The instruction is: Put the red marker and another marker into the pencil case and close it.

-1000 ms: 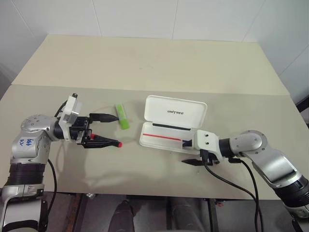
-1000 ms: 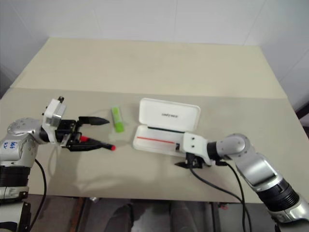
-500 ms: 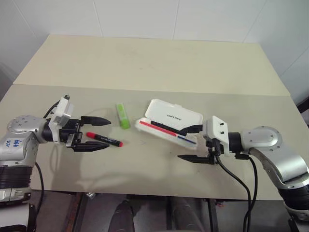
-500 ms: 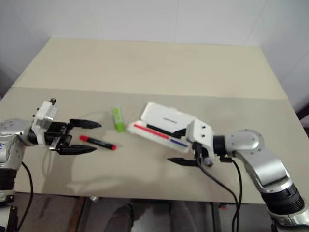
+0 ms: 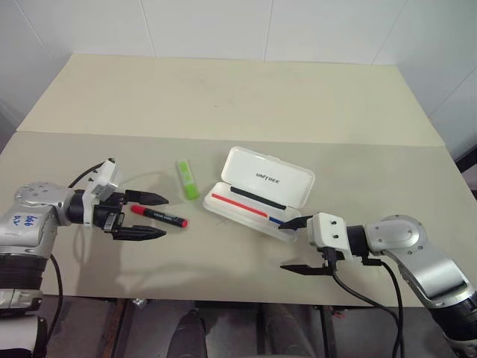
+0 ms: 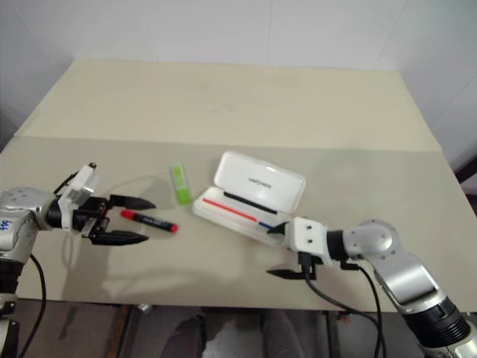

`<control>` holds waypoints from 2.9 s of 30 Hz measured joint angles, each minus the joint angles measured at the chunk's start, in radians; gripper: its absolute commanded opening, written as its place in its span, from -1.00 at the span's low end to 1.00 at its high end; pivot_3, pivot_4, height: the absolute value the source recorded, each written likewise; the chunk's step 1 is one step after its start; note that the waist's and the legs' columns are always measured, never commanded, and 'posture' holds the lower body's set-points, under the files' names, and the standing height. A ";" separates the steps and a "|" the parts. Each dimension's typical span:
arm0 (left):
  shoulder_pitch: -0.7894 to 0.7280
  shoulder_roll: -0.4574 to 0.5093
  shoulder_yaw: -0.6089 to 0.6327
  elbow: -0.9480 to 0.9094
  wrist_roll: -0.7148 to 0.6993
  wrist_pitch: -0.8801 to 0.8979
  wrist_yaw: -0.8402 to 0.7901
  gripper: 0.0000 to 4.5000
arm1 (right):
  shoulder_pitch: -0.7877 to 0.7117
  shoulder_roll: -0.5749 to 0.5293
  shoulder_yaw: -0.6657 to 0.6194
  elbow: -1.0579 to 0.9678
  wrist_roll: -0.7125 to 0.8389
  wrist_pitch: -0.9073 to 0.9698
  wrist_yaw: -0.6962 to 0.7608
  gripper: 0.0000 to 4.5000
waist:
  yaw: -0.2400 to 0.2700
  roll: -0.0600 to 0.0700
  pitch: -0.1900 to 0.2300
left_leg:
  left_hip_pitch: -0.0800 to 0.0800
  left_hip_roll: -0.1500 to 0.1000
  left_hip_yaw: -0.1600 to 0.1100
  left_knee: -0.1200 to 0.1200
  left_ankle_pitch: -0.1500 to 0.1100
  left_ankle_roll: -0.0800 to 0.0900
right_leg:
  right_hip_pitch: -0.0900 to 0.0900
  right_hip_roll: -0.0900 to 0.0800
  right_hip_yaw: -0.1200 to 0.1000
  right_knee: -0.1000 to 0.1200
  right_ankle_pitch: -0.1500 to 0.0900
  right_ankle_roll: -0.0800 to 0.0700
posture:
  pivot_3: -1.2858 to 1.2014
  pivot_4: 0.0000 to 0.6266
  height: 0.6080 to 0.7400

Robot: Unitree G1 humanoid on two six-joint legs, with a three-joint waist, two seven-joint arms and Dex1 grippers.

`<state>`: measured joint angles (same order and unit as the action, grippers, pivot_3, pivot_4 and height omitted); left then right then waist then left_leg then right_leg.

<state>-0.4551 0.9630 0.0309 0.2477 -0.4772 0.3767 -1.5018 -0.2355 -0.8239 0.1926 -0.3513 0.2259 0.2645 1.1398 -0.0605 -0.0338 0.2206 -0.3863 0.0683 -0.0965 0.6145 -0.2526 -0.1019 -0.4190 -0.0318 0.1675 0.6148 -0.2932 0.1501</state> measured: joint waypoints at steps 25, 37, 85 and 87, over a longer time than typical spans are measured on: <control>-0.353 -0.088 -0.326 0.566 0.227 -0.522 -0.001 1.00 | 0.008 0.011 0.000 0.036 -0.027 -0.012 -0.031 0.98 | 0.006 -0.001 -0.001 | 0.000 0.000 0.000 0.002 0.000 0.000 | 0.000 0.000 0.000 0.005 0.001 0.003 | 0.03 -0.52 1.00; -0.354 -0.070 -0.345 0.500 0.188 -0.473 -0.001 1.00 | 0.008 0.011 0.000 0.020 -0.027 0.000 -0.039 0.98 | 0.006 -0.001 -0.001 | 0.000 0.000 0.000 0.004 0.000 0.000 | 0.000 0.000 0.000 0.006 0.001 0.004 | 0.03 -0.52 1.00; -0.559 -0.226 -0.275 0.861 0.444 -0.604 0.000 -0.55 | -0.009 0.026 0.000 0.020 -0.028 0.011 -0.061 1.00 | 0.003 -0.001 -0.001 | 0.000 0.000 0.000 0.005 0.000 0.000 | 0.000 0.000 0.000 0.007 0.003 0.008 | 0.03 -0.52 1.00; -0.559 -0.224 -0.275 0.858 0.443 -0.599 -0.001 -0.73 | -0.012 0.028 0.000 0.020 -0.028 0.013 -0.062 1.00 | 0.003 -0.001 -0.001 | 0.001 0.000 0.000 0.005 0.000 0.000 | 0.000 0.000 0.000 0.007 0.003 0.008 | 0.03 -0.52 1.00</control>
<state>-1.0136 0.7389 -0.2441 1.1060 -0.0338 -0.2221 -1.5023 -0.2471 -0.7958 0.1924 -0.3309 0.1983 0.2770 1.0780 -0.0572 -0.0350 0.2198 -0.3858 0.0680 -0.0969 0.6197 -0.2525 -0.1019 -0.4186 -0.0314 0.1675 0.6221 -0.2900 0.1584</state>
